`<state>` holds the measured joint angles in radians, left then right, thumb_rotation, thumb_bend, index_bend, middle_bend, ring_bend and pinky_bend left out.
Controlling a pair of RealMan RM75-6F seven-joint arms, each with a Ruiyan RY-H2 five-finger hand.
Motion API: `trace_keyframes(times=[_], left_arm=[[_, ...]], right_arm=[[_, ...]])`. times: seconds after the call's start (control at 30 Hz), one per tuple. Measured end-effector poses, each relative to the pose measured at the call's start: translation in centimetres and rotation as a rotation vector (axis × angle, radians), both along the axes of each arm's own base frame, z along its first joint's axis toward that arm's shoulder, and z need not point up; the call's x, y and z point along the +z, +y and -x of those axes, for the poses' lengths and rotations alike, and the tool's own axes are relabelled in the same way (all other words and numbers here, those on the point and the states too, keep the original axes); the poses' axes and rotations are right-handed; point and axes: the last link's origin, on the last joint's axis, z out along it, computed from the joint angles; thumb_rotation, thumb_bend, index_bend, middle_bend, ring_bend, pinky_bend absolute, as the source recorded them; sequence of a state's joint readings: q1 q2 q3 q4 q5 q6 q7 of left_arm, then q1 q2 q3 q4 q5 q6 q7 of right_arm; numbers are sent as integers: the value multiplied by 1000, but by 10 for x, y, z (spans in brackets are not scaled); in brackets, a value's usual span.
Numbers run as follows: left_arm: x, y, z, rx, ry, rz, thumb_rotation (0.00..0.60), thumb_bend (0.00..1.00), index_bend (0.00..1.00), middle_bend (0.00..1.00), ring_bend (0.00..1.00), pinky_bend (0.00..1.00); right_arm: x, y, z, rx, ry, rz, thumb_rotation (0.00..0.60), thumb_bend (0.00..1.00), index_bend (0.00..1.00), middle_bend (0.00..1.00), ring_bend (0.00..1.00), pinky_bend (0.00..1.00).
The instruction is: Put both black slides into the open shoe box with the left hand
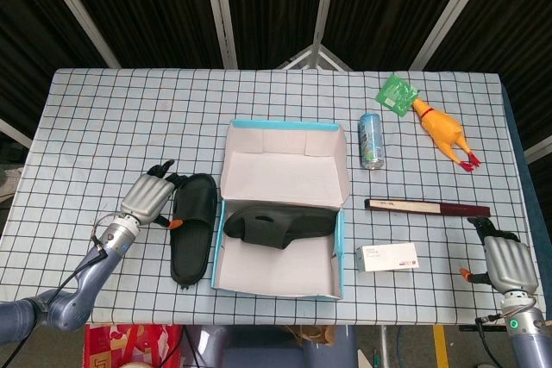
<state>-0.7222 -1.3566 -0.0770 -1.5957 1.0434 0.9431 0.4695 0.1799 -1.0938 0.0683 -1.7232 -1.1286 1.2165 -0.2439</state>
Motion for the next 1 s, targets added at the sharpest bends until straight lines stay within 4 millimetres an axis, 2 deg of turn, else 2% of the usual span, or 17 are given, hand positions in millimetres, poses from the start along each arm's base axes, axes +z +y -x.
trace_keyframes(times=[0.6, 1.0], left_arm=[[-21, 10, -3, 22, 12, 16, 453, 217, 273, 283, 3, 142], [-23, 15, -5, 83, -23, 28, 416, 217, 259, 268, 3, 123]], right_arm=[[0, 0, -1, 8, 4, -1, 600, 179, 166, 143, 300, 239], [-2, 0, -2, 11, 8, -10, 600, 179, 166, 143, 300, 239]])
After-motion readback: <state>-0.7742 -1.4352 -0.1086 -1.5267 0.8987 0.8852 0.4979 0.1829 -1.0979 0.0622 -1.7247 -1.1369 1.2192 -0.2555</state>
